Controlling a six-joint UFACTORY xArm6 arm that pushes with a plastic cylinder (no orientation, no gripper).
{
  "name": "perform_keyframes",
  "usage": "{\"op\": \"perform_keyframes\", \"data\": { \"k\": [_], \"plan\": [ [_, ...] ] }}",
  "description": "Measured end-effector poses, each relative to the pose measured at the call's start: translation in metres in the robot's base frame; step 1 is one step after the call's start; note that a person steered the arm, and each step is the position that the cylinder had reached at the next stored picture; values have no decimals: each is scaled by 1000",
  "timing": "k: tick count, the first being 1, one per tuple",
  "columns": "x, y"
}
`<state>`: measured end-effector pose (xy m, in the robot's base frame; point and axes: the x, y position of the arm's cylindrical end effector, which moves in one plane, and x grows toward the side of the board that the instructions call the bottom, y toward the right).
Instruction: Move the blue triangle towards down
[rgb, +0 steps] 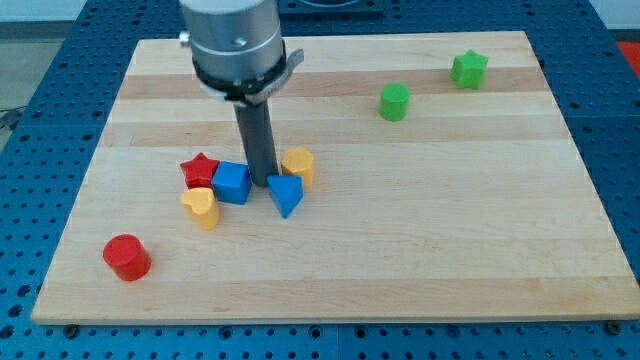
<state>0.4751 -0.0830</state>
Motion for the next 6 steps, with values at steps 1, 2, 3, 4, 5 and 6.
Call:
{"op": "perform_keyframes", "data": {
  "k": [1,2,3,4,5,6],
  "plan": [
    [25,8],
    [25,19],
    [4,29],
    [-22,29],
    [-7,19],
    [11,5]
  ]
}}
